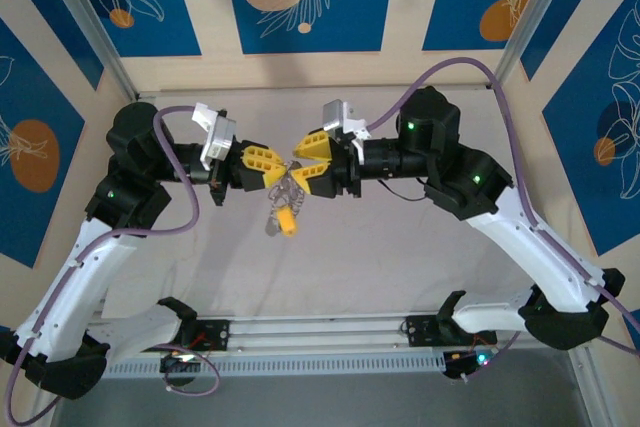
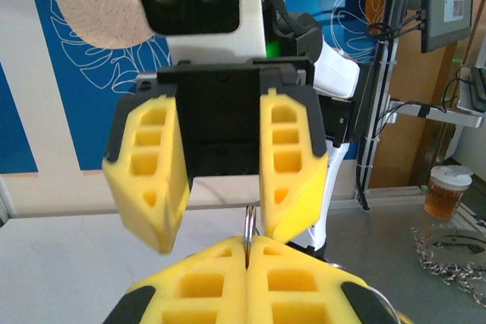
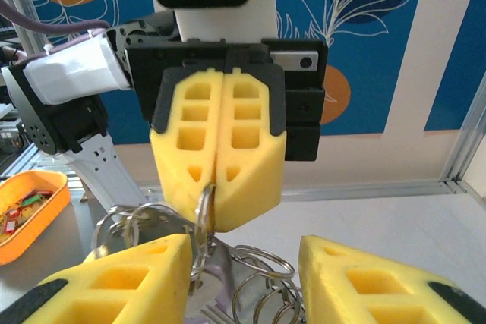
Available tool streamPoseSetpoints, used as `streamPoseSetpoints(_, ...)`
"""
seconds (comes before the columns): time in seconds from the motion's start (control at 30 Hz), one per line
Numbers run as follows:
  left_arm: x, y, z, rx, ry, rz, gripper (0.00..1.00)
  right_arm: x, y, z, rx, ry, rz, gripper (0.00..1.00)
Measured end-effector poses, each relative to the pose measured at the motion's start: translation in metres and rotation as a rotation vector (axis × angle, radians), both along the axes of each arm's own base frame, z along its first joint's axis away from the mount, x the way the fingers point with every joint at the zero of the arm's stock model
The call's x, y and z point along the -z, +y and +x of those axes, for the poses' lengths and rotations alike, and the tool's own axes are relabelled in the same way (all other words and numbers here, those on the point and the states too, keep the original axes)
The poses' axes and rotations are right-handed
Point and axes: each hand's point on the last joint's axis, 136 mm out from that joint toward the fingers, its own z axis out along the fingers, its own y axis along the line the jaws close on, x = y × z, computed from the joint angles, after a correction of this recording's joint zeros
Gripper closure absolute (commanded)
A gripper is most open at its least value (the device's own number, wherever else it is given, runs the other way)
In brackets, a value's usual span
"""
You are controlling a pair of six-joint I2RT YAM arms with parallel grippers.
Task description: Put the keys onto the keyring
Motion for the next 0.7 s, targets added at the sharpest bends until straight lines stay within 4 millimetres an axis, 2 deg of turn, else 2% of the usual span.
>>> streamPoseSetpoints(0.13, 0.002, 0.0, 0.002, -0.005, 0.007, 0.0, 1.0, 0.003, 0.003, 0.0, -0.013, 0.013, -0.006, 0.77)
streamPoseSetpoints(0.3, 0.002, 0.0, 0.006, -0.008, 0.011, -0.015, 1.0, 0.002, 0.003, -0.004, -0.03, 0.015, -0.004, 1.0)
streamPoseSetpoints(0.5, 0.002, 0.0, 0.008, -0.017, 0.015, -0.031, 1.0, 0.001, 0.002, -0.002, -0.011, 0.001, -0.016, 1.0)
streamPoseSetpoints(0.63, 0.004, 0.002, 0.013, -0.072, 0.011, 0.016, 0.71, 0.003, 0.002, 0.003, 0.036, -0.031, -0.073, 1.0)
streamPoseSetpoints(0.7, 0.001, 0.005, 0.018, -0.127, -0.021, 0.05, 0.63, 0.001, 0.001, 0.008, 0.071, -0.056, -0.114, 1.0)
